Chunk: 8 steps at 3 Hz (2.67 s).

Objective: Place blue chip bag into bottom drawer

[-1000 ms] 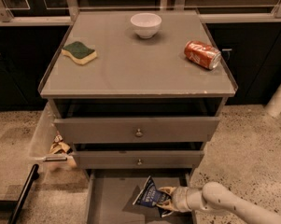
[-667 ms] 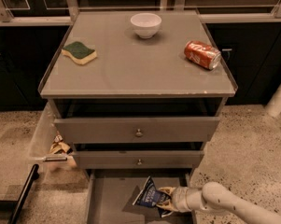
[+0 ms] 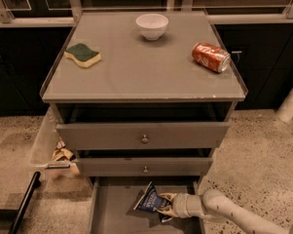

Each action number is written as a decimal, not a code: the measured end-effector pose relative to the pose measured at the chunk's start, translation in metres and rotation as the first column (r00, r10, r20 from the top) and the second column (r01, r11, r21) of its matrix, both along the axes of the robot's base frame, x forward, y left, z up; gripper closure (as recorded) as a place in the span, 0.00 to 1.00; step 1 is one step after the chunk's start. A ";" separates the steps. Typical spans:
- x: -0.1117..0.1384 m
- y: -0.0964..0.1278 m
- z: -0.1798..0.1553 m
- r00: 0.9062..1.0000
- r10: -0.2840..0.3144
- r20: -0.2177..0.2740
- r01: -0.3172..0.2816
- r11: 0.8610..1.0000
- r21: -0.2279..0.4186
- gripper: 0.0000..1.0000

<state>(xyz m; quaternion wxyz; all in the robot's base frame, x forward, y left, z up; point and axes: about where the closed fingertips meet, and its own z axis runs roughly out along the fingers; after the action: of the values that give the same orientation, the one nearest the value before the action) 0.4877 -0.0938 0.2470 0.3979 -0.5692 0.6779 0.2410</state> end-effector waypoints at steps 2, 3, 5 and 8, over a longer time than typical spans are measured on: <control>0.019 0.021 -0.053 0.999 0.023 0.036 -0.024 1.000 0.020 1.00; 0.019 0.021 -0.053 0.999 0.023 0.036 -0.024 1.000 0.020 0.87; 0.019 0.021 -0.053 0.999 0.023 0.036 -0.024 1.000 0.020 0.40; 0.013 0.011 -0.045 0.999 0.024 0.042 -0.025 0.999 0.028 0.00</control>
Offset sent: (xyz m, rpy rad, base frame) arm 0.0328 0.0242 -0.0772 0.0027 -0.0651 0.0209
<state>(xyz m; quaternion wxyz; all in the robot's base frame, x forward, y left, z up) 0.5005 -0.0827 0.2022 0.4173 -0.5765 0.6589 0.2435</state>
